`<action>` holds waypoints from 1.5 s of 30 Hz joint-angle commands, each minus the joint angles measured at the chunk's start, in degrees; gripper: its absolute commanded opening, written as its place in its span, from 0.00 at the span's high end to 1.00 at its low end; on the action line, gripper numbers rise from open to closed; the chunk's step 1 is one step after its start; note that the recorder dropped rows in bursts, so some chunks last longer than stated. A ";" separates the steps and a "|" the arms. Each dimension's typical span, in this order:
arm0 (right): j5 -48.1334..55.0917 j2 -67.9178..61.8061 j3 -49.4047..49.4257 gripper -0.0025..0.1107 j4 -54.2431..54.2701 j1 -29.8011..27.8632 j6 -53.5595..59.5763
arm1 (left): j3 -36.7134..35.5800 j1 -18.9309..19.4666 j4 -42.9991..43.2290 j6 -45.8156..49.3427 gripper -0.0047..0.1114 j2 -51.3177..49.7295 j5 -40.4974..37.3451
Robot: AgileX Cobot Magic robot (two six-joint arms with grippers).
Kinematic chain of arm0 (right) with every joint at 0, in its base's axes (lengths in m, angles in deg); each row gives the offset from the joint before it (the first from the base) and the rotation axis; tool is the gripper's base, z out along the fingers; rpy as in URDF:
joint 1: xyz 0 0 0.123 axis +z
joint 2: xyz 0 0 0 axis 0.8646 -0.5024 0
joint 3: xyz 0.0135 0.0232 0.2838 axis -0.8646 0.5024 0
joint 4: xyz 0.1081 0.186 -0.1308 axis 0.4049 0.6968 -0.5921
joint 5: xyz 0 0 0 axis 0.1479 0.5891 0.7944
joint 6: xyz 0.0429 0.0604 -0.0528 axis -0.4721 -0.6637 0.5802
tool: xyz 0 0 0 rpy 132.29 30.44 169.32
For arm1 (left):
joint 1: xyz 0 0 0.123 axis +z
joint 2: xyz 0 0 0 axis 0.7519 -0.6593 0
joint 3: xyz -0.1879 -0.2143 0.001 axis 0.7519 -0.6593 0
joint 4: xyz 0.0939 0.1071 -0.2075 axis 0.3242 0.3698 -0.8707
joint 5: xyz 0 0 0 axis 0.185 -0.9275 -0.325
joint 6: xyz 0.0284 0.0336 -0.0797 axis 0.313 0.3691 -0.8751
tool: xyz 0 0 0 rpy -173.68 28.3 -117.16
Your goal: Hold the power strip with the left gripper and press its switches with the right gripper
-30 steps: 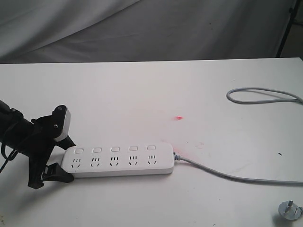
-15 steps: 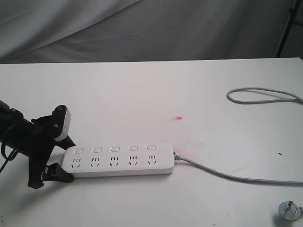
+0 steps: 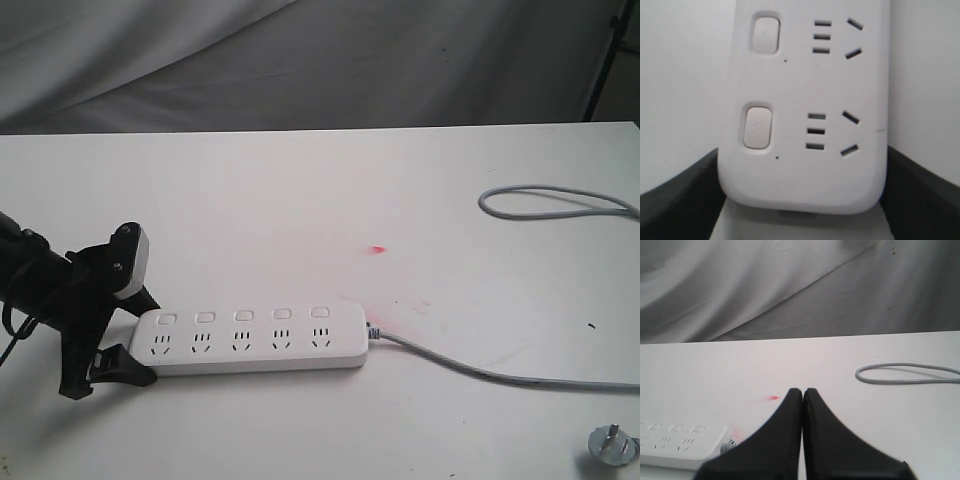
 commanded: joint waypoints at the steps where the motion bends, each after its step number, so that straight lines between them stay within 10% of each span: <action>1: 0.11 0.24 0.20 0.98 -0.83 -0.25 -0.08 | 0.27 -0.31 -3.11 0.06 0.38 -0.28 0.41; 22: 0.11 0.24 0.20 0.98 -0.83 -0.25 -0.08 | 0.27 -0.21 3.08 -7.01 0.08 5.05 4.70; 45: 0.11 0.24 0.20 0.98 -0.83 -0.25 -0.08 | 0.27 0.03 6.47 -60.63 0.08 63.47 15.90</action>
